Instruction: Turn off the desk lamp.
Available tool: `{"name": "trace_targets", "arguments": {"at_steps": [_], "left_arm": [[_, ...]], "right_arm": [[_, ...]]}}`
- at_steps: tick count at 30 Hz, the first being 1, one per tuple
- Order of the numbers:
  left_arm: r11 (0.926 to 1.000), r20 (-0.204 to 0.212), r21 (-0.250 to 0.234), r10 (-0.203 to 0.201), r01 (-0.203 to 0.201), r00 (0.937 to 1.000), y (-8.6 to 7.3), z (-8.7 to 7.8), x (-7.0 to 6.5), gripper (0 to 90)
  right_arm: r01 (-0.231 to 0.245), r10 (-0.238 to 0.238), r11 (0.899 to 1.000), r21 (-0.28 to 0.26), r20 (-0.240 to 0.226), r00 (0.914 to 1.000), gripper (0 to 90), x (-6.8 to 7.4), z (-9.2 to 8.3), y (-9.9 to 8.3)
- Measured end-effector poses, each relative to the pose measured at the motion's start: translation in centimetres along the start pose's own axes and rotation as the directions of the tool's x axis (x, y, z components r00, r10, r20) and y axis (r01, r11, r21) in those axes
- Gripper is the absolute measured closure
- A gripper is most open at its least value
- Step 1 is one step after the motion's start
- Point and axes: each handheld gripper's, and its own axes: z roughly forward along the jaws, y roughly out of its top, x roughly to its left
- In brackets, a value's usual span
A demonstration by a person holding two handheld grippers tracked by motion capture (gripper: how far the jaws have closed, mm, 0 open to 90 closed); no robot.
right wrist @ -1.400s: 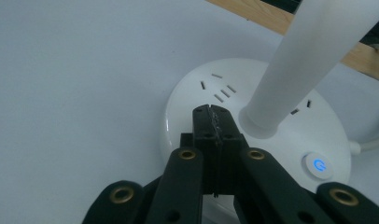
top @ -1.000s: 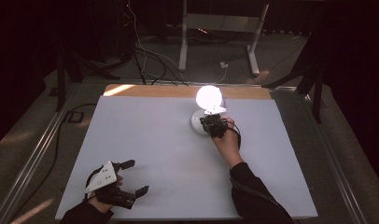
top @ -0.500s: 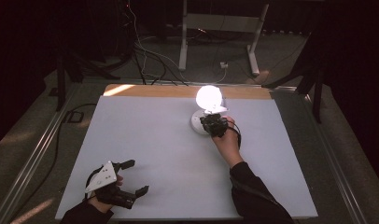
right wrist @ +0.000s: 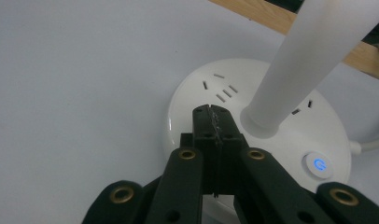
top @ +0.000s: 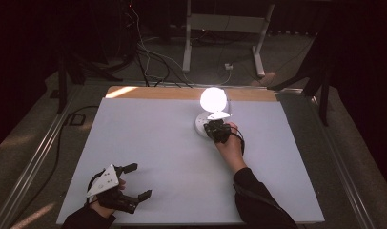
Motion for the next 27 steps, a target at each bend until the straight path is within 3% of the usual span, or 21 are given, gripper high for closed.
{"name": "trace_targets", "arguments": {"at_steps": [10,22,27], "left_arm": [[1.0,0.002,0.001,0.001,-0.001,1.0,0.0,0.0,-0.1,0.5],[1.0,0.0,0.0,0.0,0.0,1.0,0.0,0.0,0.0,0.5],[1.0,-0.001,0.001,-0.001,0.001,1.0,0.0,0.0,0.0,0.5]], "right_arm": [[0.027,-0.027,1.0,-0.012,0.005,0.9996,90.0,0.3,0.0,-0.4],[-0.017,0.016,0.999,-0.03,-0.019,0.9997,89.6,-0.2,-1.1,0.6],[-0.019,0.017,0.999,-0.046,-0.037,0.9992,81.7,-0.1,-1.9,0.9]]}}
